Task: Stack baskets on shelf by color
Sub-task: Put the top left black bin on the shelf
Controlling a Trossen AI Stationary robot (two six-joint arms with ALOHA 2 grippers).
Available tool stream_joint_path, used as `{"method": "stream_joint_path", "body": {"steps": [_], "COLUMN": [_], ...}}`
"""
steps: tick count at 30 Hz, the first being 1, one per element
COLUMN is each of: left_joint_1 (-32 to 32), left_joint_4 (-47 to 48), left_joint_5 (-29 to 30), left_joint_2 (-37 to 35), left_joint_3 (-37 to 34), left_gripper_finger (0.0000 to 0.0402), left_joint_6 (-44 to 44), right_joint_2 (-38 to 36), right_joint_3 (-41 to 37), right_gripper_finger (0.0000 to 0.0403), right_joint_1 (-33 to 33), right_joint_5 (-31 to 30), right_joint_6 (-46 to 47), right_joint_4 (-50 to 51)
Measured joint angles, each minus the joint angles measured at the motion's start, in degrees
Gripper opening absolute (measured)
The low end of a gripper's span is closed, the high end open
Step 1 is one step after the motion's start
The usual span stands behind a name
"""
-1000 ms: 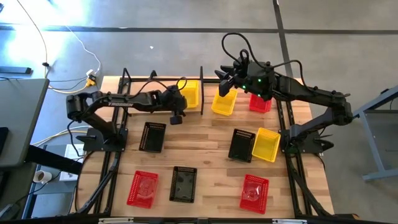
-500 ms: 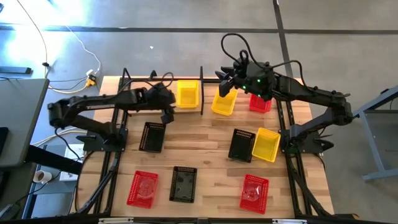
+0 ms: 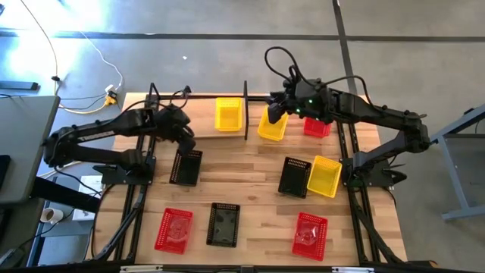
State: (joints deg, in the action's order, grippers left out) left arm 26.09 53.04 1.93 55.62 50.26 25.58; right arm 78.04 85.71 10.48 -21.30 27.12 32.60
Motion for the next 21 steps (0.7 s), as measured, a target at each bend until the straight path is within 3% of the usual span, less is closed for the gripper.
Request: {"method": "stream_joint_path", "body": {"steps": [6, 14, 21], "left_joint_1": [-0.16, -4.42, -9.45], "left_joint_4": [9.03, 13.66, 17.25], "left_joint_5": [-0.89, 1.69, 6.06], "left_joint_2": [-2.03, -1.20, 1.81], "left_joint_3": [0.00, 0.00, -1.08], "left_gripper_finger": [0.0163, 0.0163, 0.0163], "left_joint_6": [9.18, 21.67, 34.06], "right_joint_2": [0.00, 0.00, 0.00], "right_joint_3": [0.00, 0.00, 0.00], "right_gripper_finger": [0.0134, 0.0134, 0.0134], "right_joint_1": [0.00, 0.00, 0.15], "right_joint_5": [0.31, 1.00, 7.18], "right_joint_6": [0.34, -2.17, -5.97], "right_joint_4": [1.80, 2.14, 2.16]}}
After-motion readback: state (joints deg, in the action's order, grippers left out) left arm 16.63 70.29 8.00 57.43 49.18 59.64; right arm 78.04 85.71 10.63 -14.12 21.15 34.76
